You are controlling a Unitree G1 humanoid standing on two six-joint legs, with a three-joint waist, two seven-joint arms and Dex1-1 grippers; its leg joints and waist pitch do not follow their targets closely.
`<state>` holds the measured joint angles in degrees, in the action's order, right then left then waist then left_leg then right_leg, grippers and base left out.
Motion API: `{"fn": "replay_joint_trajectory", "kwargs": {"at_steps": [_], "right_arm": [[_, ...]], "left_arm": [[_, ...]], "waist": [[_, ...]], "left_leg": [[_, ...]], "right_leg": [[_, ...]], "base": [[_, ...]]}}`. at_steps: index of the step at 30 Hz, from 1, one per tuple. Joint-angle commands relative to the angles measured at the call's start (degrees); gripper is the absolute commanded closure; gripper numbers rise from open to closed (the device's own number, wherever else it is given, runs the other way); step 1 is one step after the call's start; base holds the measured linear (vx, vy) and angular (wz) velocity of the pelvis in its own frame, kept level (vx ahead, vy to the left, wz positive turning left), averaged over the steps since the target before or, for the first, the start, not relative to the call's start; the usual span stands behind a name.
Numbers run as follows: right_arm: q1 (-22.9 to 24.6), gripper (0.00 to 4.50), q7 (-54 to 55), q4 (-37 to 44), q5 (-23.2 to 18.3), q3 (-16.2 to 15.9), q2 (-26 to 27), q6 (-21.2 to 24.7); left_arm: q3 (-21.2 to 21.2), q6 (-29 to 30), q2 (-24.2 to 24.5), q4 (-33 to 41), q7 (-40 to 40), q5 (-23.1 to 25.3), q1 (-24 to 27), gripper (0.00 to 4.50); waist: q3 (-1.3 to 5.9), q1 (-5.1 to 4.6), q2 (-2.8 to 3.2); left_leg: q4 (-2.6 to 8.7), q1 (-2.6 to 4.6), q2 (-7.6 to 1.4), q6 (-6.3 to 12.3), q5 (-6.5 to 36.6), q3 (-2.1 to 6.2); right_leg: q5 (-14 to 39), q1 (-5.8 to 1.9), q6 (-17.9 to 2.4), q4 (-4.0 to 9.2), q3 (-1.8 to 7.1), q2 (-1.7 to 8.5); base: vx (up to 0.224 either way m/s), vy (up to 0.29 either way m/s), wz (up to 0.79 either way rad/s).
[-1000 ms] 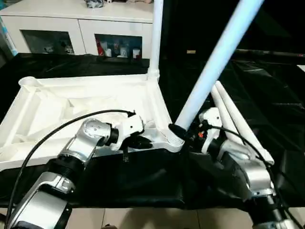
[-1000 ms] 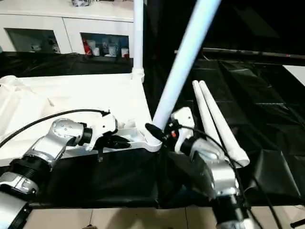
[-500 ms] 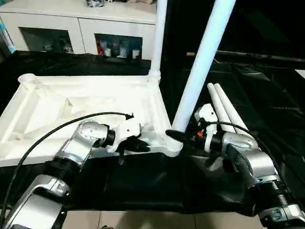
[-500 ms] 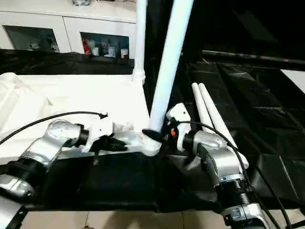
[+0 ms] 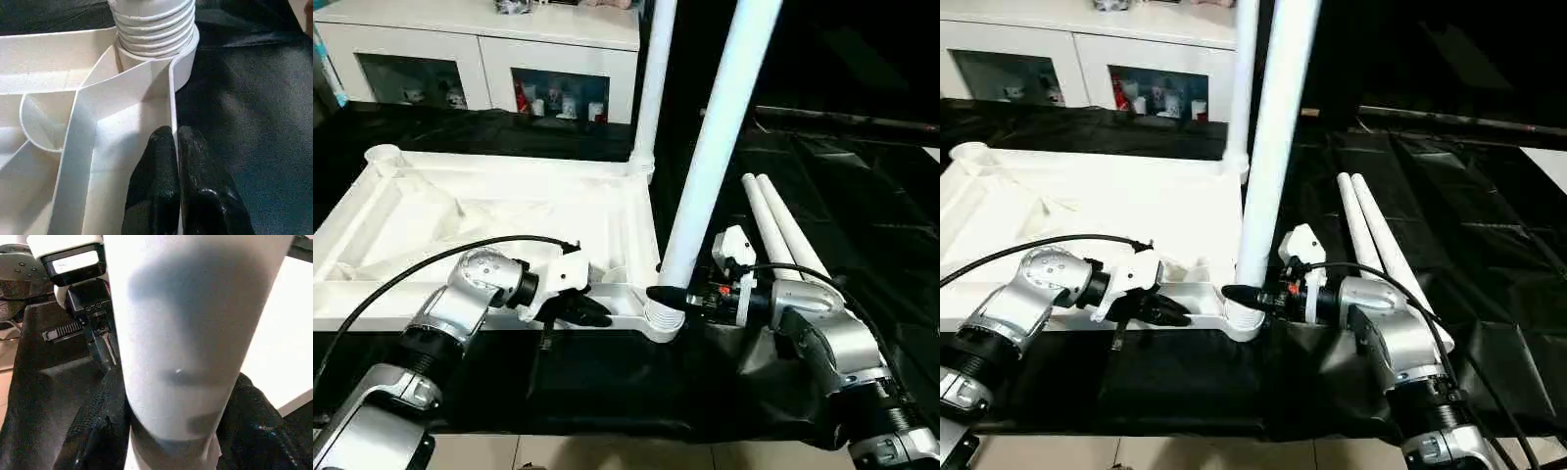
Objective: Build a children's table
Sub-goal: Insert table leg to table base
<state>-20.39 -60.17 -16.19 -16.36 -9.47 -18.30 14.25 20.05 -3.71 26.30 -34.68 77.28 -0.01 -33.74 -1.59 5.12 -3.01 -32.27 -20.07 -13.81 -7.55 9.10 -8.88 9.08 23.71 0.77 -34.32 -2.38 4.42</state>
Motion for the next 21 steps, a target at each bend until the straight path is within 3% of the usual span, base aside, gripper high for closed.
{"fn": "replay_joint_trajectory", "kwargs": {"at_steps": [1, 5, 8, 10, 14, 16, 21], "right_arm": [[2.28, 2.62, 1.95, -6.14, 3.56, -3.17, 0.77, 1.44], [0.89, 2.62, 6.77, -9.24, 4.1, -0.95, 2.4, -0.18], [0.87, 2.62, 6.94, -9.04, 3.79, -0.59, 2.72, -0.4], [1.13, 2.63, 6.64, -8.56, 3.7, -0.63, 2.68, -0.47], [1.48, 2.63, 6.69, -8.37, 3.69, -0.46, 2.68, -0.97], [2.13, 2.63, 6.75, -8.06, 3.44, -0.07, 2.61, -1.46], [3.72, 2.63, 8.04, -7.79, 3.54, 0.91, 2.25, -3.88]], "left_arm": [[0.66, -2.19, -1.81, 1.09, -0.26, 0.56, -2.16, 4.5], [-0.26, -0.77, -2.64, -0.71, -4.11, 1.46, -3.44, 4.5], [-0.55, -0.33, -2.95, -2.18, -6.3, 2.21, -4.26, 4.5], [-0.53, -0.53, -2.94, -2.8, -6.93, 2.64, -4.52, 4.5], [-0.47, -0.88, -2.84, -3.28, -7.35, 3.1, -4.69, 4.5], [-0.48, -1.32, -2.68, -4.07, -8.0, 3.62, -4.96, 4.5], [-0.98, -1.74, -2.71, -5.68, -9.8, 4.34, -5.59, 4.5]], "waist": [[2.37, -0.41, 1.28], [2.05, -0.64, 1.3], [1.87, -0.88, 1.24], [1.81, -0.86, 1.43], [1.76, -1.13, 2.05], [1.81, -1.19, 1.98], [1.7, -1.1, 1.97]], "left_leg": [[4.08, 0.35, 1.21, -0.75, 25.9, -1.05], [3.91, 0.91, 1.47, -1.09, 29.26, -0.79], [3.87, 0.94, 1.64, -0.89, 30.47, -0.39], [3.97, 1.0, 1.63, -0.82, 31.03, -0.23], [4.58, 1.44, 1.21, -0.35, 33.76, 0.21], [4.71, 1.33, 1.18, -0.16, 33.65, 0.14], [4.7, 1.36, 1.27, 0.12, 33.6, -0.03]], "right_leg": [[24.21, -1.86, -8.4, 4.97, 0.97, 1.64], [32.4, -1.17, -5.84, 6.03, 0.53, 1.71], [37.65, -1.22, -3.38, 6.98, -0.14, 1.84], [38.62, -1.2, -2.87, 7.29, -0.38, 1.91], [35.23, -1.61, -4.27, 7.73, -1.36, 2.1], [33.57, -1.82, -4.92, 7.7, -1.42, 2.27], [34.1, -1.52, -5.02, 7.76, -1.23, 2.5]], "base": [[0.0, 0.0, 0.0], [0.0, 0.0, 0.0], [-0.018, 0.003, -0.01], [-0.051, 0.017, -0.05], [0.0, 0.0, 0.0], [0.0, 0.0, 0.0], [0.0, 0.0, 0.0]]}}
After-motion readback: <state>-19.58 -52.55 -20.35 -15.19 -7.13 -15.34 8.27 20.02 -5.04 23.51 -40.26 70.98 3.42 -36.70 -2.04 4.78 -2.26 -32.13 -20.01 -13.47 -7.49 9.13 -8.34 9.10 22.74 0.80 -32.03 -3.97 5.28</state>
